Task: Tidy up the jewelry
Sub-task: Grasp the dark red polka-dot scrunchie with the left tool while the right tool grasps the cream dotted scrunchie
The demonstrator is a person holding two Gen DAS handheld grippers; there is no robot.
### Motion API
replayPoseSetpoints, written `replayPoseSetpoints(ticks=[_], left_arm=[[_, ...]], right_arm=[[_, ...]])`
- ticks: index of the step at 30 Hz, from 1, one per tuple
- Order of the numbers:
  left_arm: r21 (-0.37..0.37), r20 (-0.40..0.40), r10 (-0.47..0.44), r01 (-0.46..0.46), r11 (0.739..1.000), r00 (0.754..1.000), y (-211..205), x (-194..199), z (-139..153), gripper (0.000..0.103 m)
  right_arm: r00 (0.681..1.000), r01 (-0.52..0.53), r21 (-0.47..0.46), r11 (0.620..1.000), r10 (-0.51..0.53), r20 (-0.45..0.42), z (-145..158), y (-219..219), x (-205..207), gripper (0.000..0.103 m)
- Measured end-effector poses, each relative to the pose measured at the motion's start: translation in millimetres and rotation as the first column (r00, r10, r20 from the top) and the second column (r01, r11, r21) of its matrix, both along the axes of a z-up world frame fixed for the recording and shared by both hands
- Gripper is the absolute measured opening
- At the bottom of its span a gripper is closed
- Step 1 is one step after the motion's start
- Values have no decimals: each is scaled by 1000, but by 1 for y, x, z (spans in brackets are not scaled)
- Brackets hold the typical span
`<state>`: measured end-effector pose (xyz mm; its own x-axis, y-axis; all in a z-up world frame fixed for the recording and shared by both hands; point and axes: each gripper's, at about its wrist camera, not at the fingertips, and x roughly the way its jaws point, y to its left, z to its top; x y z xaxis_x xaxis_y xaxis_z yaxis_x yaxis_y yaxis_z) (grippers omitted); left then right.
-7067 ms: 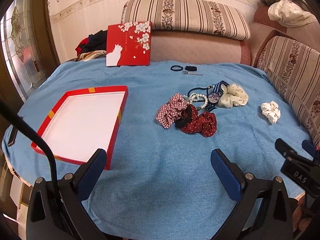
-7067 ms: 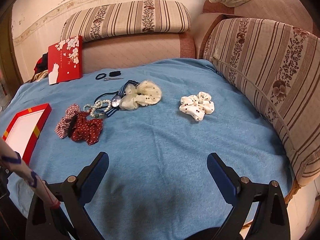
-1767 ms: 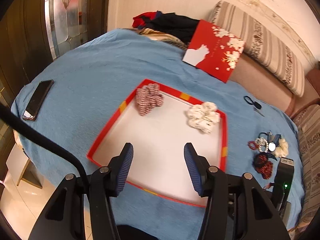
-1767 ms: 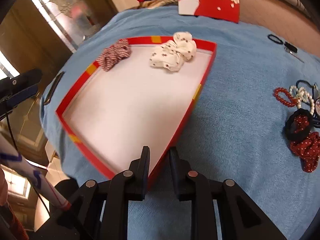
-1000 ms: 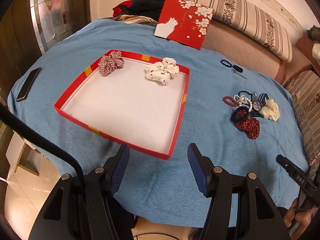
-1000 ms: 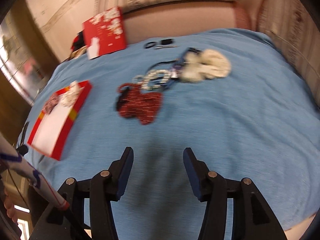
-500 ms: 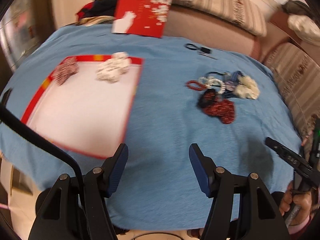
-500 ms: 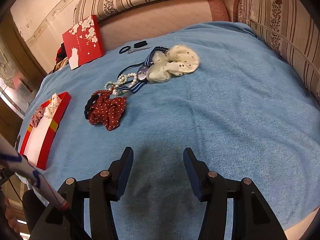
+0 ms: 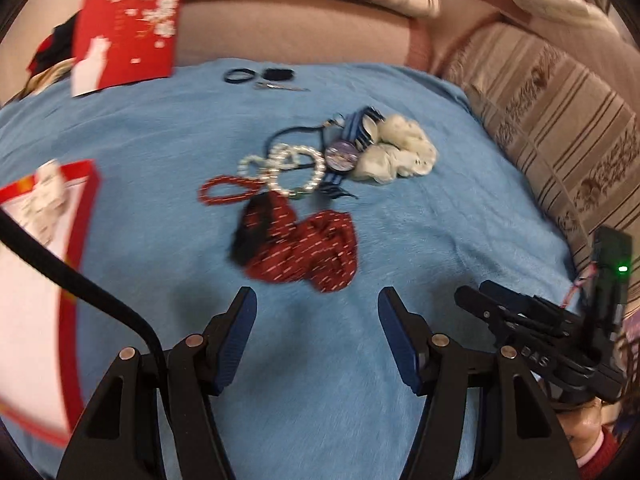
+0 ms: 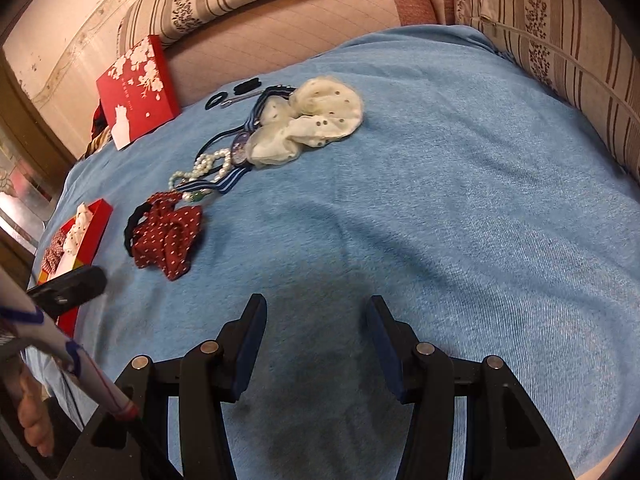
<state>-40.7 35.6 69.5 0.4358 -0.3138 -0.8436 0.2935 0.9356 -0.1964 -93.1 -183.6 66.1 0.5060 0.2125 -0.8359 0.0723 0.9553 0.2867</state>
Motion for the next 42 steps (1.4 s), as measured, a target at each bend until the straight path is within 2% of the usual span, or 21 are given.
replayPoseSetpoints(ticks=[5, 10, 11, 12, 13, 14, 16, 22, 24, 26, 27, 30, 34, 36, 37, 39, 41, 42], left_arm=[[-8, -46, 8, -9, 1000, 999, -14, 29, -23, 62], [29, -48, 8, -6, 1000, 999, -26, 43, -36, 62], [35, -47, 8, -6, 999, 999, -28, 44, -38, 55], [43, -50, 9, -7, 999, 999, -30, 46, -40, 29], [50, -68, 11, -7, 999, 998, -32, 48, -44, 16], [30, -89, 11, -9, 1000, 996, -30, 49, -45, 14], [8, -82, 10, -9, 1000, 997, -26, 46, -41, 13], [-85, -70, -30, 24, 996, 997, -1, 20, -18, 13], [-101, -76, -37, 30, 994, 996, 7, 12, -17, 17], [-91, -67, -28, 21, 996, 997, 14, 6, -18, 24], [-86, -59, -27, 22, 996, 998, 16, 3, -19, 33], [-96, -44, -25, 21, 995, 999, 19, 0, -22, 51], [-115, -61, -52, 45, 992, 997, 12, 5, -28, 53], [-120, -66, -60, 52, 991, 996, 5, 7, -31, 57], [-122, -71, -64, 55, 991, 995, 2, 7, -34, 57], [-126, -84, -78, 67, 990, 993, -5, 6, -38, 57], [-102, -86, -78, 69, 992, 993, -12, 4, -42, 57], [-82, -92, -71, 63, 995, 993, -15, 4, -44, 49]], right_arm=[[1000, 3, 15, 1000, -4, 19, 0, -5, 8, 57], [999, 19, 14, 1000, -20, 43, 1, -13, 24, 60], [998, 29, 13, 999, -30, 52, 2, -16, 30, 60], [998, 36, 11, 999, -36, 60, 3, -18, 35, 60], [997, 40, 11, 999, -41, 65, 4, -19, 39, 60], [996, 47, 12, 999, -47, 75, 6, -22, 44, 60], [993, 64, 15, 998, -65, 95, 11, -28, 58, 60], [988, 110, 51, 993, -115, 101, 11, -46, 100, 65], [988, 120, 64, 991, -125, 88, 7, -50, 116, 67], [988, 126, 70, 990, -131, 77, 2, -52, 126, 67], [989, 127, 75, 989, -133, 69, -1, -53, 133, 67], [990, 128, 76, 989, -132, 50, -8, -52, 146, 68], [992, 118, 91, 989, -122, 35, -16, -48, 159, 68], [993, 113, 86, 990, -117, 36, -16, -42, 164, 68], [993, 110, 84, 990, -113, 37, -16, -41, 165, 64], [994, 98, 79, 992, -101, 33, -16, -36, 169, 50], [996, 87, 79, 993, -89, 25, -17, -31, 173, 25], [996, 83, 85, 993, -85, 19, -18, -30, 174, 20]])
